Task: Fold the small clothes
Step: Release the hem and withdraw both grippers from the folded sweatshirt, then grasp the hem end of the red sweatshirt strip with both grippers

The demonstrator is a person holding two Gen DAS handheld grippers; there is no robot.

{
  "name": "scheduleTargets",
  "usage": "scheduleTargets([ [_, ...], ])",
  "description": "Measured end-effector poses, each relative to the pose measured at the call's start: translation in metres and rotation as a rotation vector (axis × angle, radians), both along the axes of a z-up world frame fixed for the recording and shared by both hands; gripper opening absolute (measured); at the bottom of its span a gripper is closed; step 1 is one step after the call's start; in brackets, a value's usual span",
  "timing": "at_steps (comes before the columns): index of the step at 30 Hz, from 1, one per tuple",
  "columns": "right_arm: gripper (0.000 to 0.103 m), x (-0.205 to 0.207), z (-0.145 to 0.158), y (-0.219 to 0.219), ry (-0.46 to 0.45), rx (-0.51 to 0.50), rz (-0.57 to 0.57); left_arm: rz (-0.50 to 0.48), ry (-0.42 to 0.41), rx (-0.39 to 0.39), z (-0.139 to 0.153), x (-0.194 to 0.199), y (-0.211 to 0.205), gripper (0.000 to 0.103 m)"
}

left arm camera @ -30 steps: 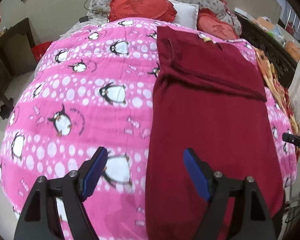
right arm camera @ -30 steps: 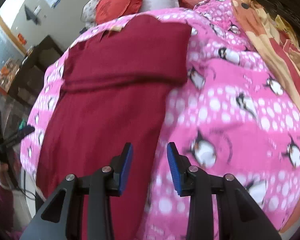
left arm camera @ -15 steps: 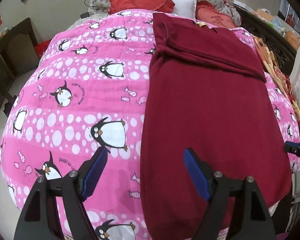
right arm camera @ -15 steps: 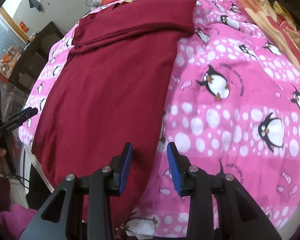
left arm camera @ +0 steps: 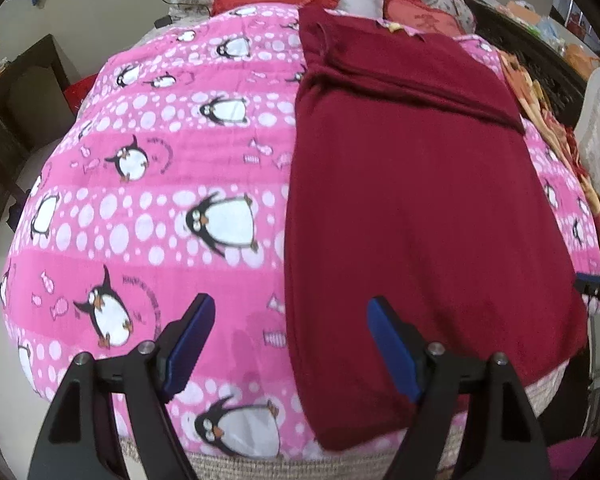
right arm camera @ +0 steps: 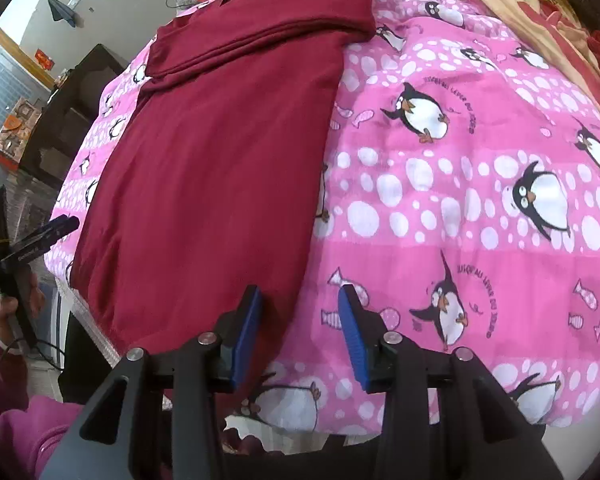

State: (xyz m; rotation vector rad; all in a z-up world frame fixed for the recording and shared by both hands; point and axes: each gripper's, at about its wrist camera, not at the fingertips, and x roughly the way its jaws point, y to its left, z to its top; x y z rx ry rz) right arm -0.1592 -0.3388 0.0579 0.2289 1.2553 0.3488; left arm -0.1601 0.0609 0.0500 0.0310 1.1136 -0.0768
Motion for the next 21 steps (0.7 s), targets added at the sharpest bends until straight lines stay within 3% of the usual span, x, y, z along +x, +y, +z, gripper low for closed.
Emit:
scheduleTargets([
  [7, 0.02, -0.011, -0.002, -0.003, 0.027, 0.032, 0.03, -0.039, 0.073, -0.005, -0.009, -0.018, -0.001, 0.082],
  [11, 0.021, -0.017, -0.006, -0.001, 0.069, 0.097, 0.058, -0.049, 0.137, -0.07, -0.02, -0.022, -0.003, 0.082],
  [21, 0.022, -0.024, -0.021, 0.012, 0.154, 0.285, 0.079, -0.051, 0.16, -0.102, -0.031, -0.01, -0.01, 0.086],
])
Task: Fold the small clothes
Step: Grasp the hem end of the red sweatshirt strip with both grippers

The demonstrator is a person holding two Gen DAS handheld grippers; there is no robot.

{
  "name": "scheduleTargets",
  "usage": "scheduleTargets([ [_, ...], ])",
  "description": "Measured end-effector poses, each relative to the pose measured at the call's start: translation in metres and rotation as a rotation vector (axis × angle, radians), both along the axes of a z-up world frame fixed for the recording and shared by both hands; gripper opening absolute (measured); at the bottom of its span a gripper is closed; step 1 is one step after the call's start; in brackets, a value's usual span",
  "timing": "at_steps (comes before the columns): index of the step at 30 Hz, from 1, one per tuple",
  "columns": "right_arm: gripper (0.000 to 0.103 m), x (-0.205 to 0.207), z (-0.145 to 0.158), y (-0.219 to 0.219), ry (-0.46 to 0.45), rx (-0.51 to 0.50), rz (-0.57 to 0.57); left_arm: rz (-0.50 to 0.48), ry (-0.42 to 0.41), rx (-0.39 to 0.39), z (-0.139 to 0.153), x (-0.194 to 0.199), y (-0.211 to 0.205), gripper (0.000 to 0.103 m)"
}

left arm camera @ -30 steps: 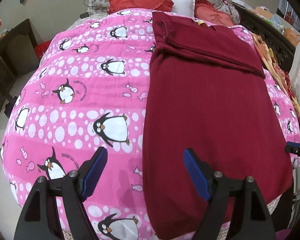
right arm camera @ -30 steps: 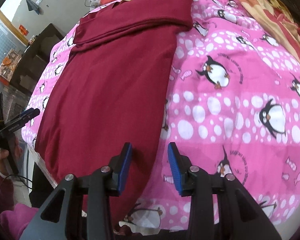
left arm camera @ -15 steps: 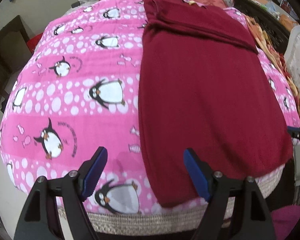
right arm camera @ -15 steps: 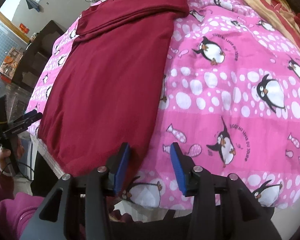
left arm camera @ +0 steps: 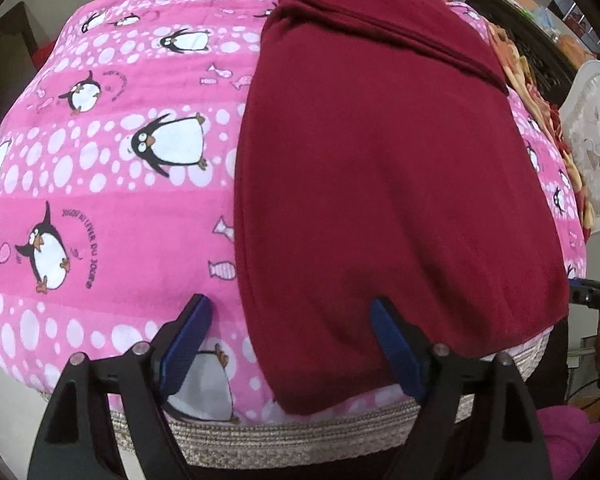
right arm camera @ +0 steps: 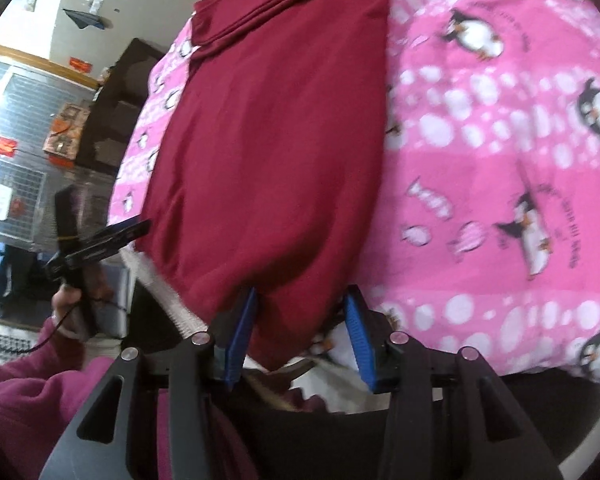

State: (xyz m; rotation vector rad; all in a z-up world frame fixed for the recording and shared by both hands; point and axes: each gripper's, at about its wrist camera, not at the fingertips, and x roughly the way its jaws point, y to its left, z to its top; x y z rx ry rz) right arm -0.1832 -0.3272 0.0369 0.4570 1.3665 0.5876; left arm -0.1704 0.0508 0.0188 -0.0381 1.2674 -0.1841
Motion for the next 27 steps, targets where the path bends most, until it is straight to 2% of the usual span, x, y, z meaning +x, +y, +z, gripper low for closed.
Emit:
scheduleTargets([
  [3, 0.022, 0.0, -0.004, -0.004, 0.018, 0.04, -0.029, -0.022, -0.004, 0.005, -0.001, 0.002, -0.004, 0.085],
  [5, 0.015, -0.001, -0.001, -0.004, 0.002, 0.038, -0.026, -0.042, -0.002, -0.008, 0.0, 0.003, -0.005, 0.077],
  [6, 0.009, -0.003, 0.002, -0.003, -0.017, 0.032, -0.013, -0.049, 0.001, -0.021, 0.002, 0.004, -0.005, 0.062],
  [7, 0.006, -0.004, 0.006, -0.002, -0.036, 0.028, -0.003, -0.059, 0.012, -0.041, 0.003, 0.005, -0.005, 0.041],
  [8, 0.0, -0.005, 0.011, -0.002, -0.066, 0.023, 0.008, -0.065, 0.024, -0.059, 0.004, 0.006, -0.005, 0.032],
  [10, 0.0, -0.003, 0.019, -0.002, -0.103, 0.053, 0.017, -0.07, 0.038, -0.094, 0.008, 0.011, -0.005, 0.012],
  [15, 0.0, 0.011, 0.056, 0.001, -0.231, 0.086, 0.044, -0.084, 0.015, -0.151, 0.027, 0.024, -0.002, 0.008],
  [18, 0.0, 0.029, 0.076, -0.002, -0.287, 0.113, 0.032, -0.068, -0.062, -0.188, 0.052, 0.041, 0.001, 0.008],
  [24, 0.0, 0.086, 0.099, -0.02, -0.384, 0.152, -0.09, -0.039, -0.203, -0.207, 0.092, 0.09, -0.005, 0.008],
  [27, 0.0, 0.12, 0.103, -0.03, -0.399, 0.173, -0.154, -0.023, -0.272, -0.22, 0.111, 0.129, -0.013, 0.008],
])
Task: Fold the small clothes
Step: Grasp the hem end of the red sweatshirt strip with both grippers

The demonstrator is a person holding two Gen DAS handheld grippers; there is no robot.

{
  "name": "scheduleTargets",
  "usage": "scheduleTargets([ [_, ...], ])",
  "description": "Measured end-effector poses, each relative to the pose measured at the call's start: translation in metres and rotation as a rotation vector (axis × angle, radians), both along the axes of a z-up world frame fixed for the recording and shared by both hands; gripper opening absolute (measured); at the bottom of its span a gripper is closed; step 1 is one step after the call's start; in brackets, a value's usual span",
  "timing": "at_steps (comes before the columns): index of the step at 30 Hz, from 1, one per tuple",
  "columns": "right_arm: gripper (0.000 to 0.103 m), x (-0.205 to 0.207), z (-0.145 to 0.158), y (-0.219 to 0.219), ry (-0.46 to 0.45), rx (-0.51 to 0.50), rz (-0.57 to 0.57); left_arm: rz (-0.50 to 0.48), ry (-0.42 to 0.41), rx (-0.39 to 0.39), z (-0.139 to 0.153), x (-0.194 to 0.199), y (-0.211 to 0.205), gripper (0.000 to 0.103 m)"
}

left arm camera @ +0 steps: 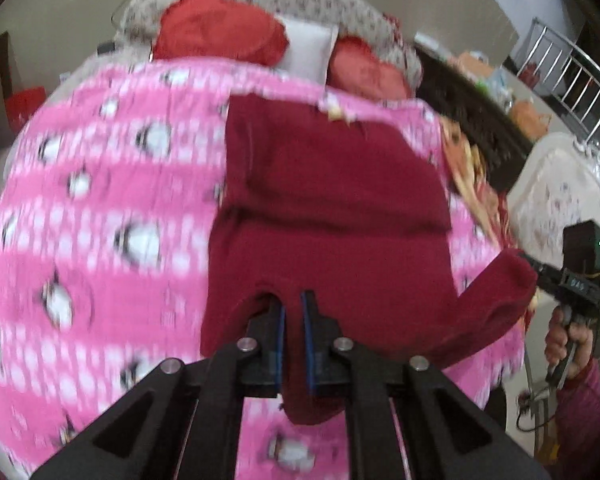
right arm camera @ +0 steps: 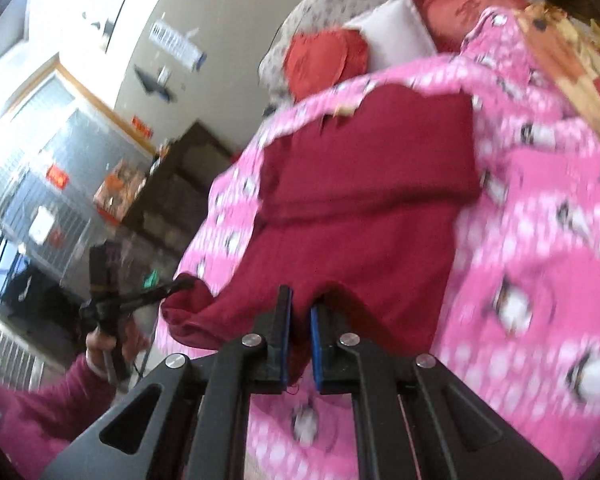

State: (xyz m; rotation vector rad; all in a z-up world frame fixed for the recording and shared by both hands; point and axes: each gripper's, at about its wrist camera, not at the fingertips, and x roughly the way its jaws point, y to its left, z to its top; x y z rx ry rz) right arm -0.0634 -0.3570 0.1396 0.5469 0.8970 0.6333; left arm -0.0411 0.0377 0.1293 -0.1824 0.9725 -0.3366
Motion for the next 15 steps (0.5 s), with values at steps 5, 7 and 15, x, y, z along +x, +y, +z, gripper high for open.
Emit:
scheduleTargets([
  [5, 0.0, 0.057, 0.003, -0.011, -0.017, -0.012, -0.066, 0.026, -0.063, 0.016, 0.012, 0.062, -0.012, 0.008],
  [7, 0.0, 0.077, 0.006, -0.014, -0.025, -0.007, -0.089, 0.04, -0.083, 0.03, 0.014, 0.085, -0.018, 0.008],
  [15, 0.0, 0.162, -0.009, -0.03, 0.002, -0.019, -0.194, 0.104, -0.086, 0.07, 0.007, 0.164, -0.024, 0.008],
])
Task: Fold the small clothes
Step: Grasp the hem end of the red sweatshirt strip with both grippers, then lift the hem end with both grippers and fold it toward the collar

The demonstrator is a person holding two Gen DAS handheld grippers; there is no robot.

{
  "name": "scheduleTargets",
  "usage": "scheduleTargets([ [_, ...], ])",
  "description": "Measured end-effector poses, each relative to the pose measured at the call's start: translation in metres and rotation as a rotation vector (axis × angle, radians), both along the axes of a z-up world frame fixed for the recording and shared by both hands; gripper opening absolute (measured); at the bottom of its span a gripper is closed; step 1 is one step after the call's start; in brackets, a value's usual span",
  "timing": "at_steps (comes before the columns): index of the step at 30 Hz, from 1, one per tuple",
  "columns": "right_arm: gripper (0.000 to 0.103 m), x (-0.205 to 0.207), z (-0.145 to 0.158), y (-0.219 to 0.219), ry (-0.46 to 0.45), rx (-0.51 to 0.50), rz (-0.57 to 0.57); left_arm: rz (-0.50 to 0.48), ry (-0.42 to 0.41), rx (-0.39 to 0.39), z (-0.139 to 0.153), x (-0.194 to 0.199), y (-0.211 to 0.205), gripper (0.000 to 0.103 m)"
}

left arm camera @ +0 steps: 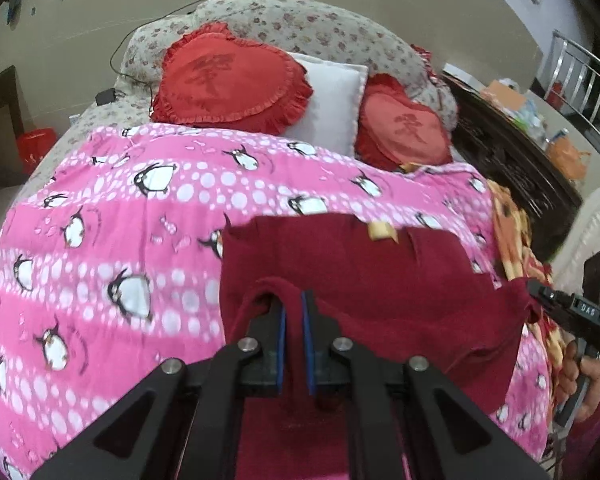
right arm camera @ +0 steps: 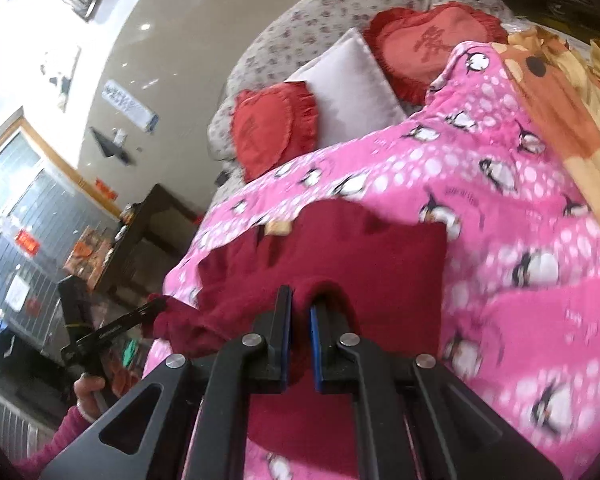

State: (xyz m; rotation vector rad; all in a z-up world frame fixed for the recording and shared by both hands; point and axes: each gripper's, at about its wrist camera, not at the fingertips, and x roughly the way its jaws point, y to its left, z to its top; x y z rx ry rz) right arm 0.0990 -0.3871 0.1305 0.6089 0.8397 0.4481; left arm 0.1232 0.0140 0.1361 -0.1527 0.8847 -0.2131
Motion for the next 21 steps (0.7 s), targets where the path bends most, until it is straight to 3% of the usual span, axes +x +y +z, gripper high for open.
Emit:
scheduleTargets([
  [5, 0.0, 0.043, -0.018, 0.002, 0.033, -0.029, -0.037, 0.023, 0.009, -0.004, -0.01, 0.031, 0.0, 0.008],
  [11, 0.0, 0.057, -0.023, 0.002, 0.052, -0.034, -0.031, 0.097, 0.112, -0.228, -0.024, 0.06, 0.031, 0.014],
  [14, 0.001, 0.053, -0.019, -0.002, 0.037, -0.01, -0.022, 0.09, 0.122, -0.219, -0.026, 0.064, 0.032, 0.014],
  [17, 0.001, 0.054, -0.017, 0.002, 0.033, -0.048, -0.001, 0.077, 0.108, -0.181, -0.024, 0.062, 0.025, 0.015],
  [21, 0.004, 0.059, -0.017, -0.003, 0.044, 0.028, -0.027, 0.085, 0.108, -0.206, -0.022, 0.064, 0.025, 0.031],
])
